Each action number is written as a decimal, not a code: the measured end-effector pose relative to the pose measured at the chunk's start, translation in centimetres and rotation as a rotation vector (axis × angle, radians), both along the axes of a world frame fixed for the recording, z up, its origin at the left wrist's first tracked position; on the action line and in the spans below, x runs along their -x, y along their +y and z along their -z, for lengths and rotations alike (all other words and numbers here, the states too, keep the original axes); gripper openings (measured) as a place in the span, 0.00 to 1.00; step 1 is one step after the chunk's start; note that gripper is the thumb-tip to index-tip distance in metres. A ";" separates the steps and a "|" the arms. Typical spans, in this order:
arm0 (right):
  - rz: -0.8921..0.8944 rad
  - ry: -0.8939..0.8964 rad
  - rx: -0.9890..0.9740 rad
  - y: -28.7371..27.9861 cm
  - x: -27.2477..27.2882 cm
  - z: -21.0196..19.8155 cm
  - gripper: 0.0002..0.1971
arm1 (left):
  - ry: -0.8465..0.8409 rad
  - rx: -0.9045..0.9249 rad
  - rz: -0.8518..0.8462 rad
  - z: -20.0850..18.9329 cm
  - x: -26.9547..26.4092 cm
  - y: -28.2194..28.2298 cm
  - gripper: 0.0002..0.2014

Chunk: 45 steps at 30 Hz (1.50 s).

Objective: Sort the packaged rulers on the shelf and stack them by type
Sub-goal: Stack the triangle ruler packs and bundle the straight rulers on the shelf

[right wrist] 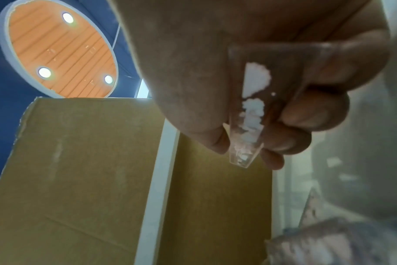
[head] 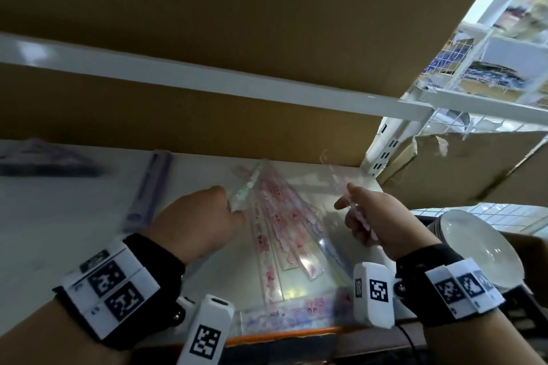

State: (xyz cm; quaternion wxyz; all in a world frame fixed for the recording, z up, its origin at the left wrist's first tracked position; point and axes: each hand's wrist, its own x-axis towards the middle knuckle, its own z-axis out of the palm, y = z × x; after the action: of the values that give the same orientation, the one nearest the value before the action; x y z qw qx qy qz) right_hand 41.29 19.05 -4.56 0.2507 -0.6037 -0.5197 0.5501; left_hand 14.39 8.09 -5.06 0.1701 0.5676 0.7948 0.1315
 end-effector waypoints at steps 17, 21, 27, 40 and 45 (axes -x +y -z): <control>-0.424 0.037 -0.292 -5.6 9.7 -3.2 0.16 | -0.804 -0.422 0.162 -1.3 -0.5 -0.5 0.13; -0.440 -0.144 -0.308 -5.2 9.3 -3.3 0.17 | -1.018 -0.432 0.094 -0.7 -0.8 -0.4 0.14; -0.416 -0.959 -0.366 -1.3 4.8 -2.5 0.24 | -1.080 -0.338 0.071 -0.2 -1.3 -0.4 0.16; -0.503 -1.004 -0.374 -2.7 5.6 -3.0 0.03 | -1.027 -0.190 0.095 0.7 -2.6 -0.7 0.15; -0.256 -0.696 -0.290 -2.2 3.6 -2.4 0.10 | -1.049 -0.189 0.109 0.8 -2.5 -0.7 0.15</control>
State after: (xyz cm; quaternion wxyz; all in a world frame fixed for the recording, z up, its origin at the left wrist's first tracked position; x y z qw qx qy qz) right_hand 37.74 16.81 -2.19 0.0716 -0.6427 -0.7169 0.2605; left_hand 16.92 7.40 -5.81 0.4991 0.4790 0.5571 0.4595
